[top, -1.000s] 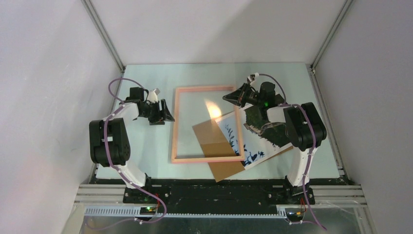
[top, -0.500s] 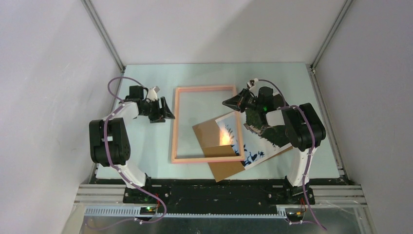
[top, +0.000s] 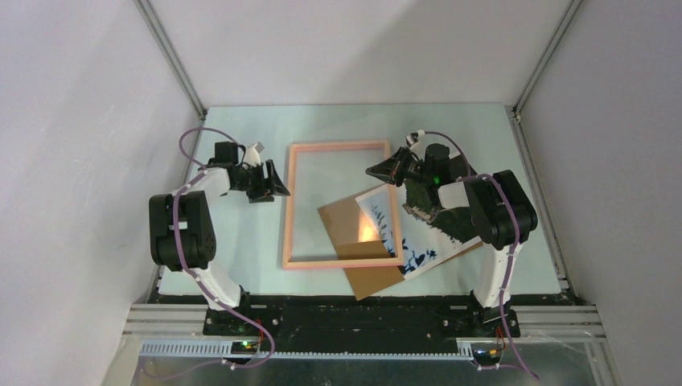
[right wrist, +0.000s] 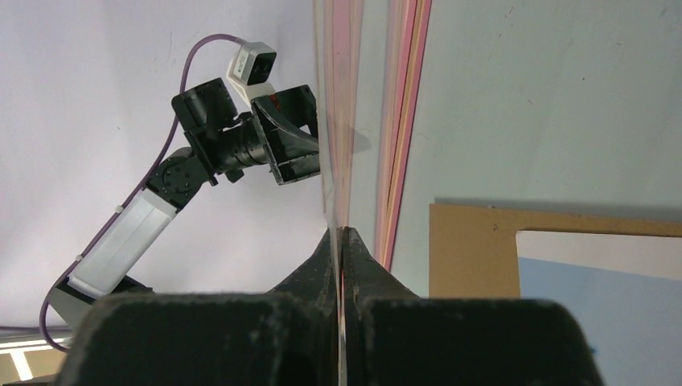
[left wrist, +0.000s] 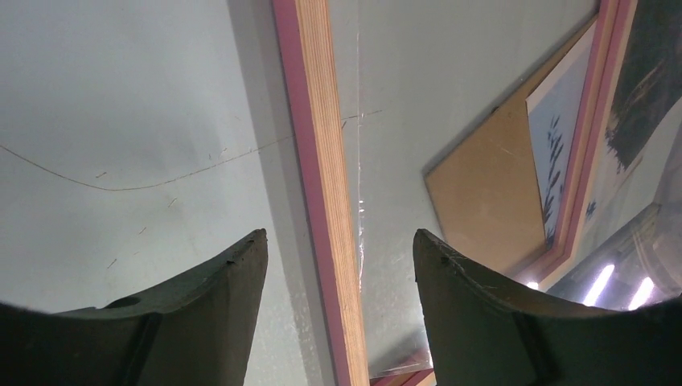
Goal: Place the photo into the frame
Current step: Place the photo frame item in the photo frame.
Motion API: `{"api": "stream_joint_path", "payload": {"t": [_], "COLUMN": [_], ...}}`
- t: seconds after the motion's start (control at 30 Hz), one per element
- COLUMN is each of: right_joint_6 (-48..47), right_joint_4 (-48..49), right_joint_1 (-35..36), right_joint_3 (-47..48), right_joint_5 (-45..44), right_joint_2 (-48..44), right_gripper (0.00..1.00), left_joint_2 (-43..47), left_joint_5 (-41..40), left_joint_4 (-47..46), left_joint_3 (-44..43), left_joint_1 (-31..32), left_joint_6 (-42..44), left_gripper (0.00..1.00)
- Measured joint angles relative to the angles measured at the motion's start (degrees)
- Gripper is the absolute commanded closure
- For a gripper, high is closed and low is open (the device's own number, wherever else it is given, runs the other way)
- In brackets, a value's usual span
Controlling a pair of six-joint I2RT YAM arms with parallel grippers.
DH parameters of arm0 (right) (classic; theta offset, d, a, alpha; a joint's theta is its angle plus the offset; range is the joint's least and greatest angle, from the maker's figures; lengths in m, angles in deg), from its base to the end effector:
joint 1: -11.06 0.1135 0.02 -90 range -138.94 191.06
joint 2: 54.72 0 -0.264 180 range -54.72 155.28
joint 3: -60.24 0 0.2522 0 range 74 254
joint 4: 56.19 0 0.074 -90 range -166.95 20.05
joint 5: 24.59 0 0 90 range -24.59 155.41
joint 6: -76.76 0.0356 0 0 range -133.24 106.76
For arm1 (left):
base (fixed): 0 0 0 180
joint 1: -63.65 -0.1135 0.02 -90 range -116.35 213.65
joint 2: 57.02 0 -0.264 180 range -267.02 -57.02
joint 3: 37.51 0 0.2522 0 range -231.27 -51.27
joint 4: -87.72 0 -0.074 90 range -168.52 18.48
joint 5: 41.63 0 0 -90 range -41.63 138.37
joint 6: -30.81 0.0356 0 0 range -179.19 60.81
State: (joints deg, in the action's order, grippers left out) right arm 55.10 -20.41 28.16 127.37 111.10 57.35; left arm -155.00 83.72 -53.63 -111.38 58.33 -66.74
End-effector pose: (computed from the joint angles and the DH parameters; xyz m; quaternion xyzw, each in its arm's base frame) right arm 0.3704 0.1406 0.1643 0.0764 0.7415 0.6225 0.2385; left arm 0.3345 0.0105 0.1803 -0.0327 0.9282 -0.2994 0.2186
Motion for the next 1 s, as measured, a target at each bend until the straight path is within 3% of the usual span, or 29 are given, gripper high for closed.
{"api": "stream_joint_path", "payload": {"t": [1.0], "right_joint_6": [-1.6], "right_joint_4": [-2.1], "right_joint_1": [0.4], "right_joint_3": [0.0], "right_joint_5": [1.3], "right_joint_2": [0.0], "right_gripper": [1.0], "left_joint_2": [-0.3], "left_joint_5": [0.2], "left_joint_4": [-1.0], "left_joint_3": [0.2], "left_joint_1": [0.7], "left_joint_6": [0.0], "left_gripper": [0.29]}}
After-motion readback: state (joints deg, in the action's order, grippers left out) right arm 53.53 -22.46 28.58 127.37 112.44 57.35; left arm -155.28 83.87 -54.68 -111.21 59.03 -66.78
